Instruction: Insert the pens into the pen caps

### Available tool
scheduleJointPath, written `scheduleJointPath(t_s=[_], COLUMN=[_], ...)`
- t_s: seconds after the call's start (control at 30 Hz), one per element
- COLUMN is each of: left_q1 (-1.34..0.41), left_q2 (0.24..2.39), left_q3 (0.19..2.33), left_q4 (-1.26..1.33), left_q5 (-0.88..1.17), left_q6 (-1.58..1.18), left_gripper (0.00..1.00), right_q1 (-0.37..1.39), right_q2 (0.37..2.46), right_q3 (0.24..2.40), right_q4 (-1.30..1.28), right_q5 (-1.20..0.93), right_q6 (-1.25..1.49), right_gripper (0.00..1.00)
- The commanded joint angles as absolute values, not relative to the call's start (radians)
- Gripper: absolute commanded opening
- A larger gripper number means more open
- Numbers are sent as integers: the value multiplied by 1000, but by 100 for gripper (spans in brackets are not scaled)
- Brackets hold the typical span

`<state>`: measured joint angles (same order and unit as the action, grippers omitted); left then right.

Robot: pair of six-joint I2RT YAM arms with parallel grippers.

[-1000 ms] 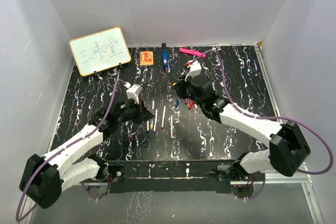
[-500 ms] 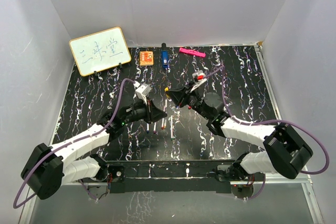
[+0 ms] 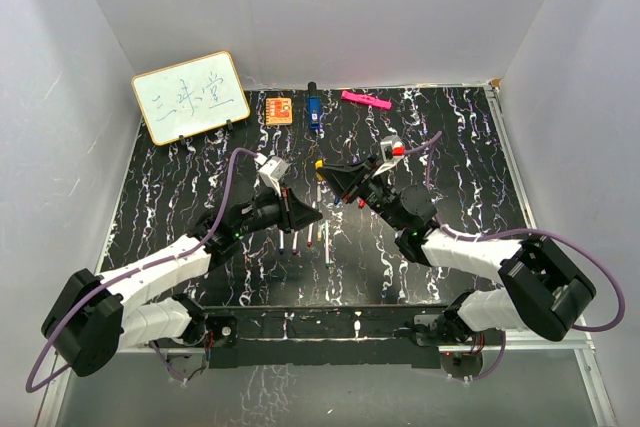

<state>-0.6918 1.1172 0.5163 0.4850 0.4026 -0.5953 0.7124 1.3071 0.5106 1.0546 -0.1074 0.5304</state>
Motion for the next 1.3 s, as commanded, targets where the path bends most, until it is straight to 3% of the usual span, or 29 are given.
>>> scheduleJointPath(t_s=[0.0,1.27], left_q1=[-703,-713], left_q2=[1093,1082], left_q3=[540,536], left_q4=[511,511], left_q5=[394,355], left_q6=[-590,-563], left_gripper=[0,0], right_q1=[715,732], right_q2=[1291,1342], right_q3=[505,518], right_q4=[1131,1111], right_q5=[-104,-100], right_q6=[553,563], right_gripper=[0,0])
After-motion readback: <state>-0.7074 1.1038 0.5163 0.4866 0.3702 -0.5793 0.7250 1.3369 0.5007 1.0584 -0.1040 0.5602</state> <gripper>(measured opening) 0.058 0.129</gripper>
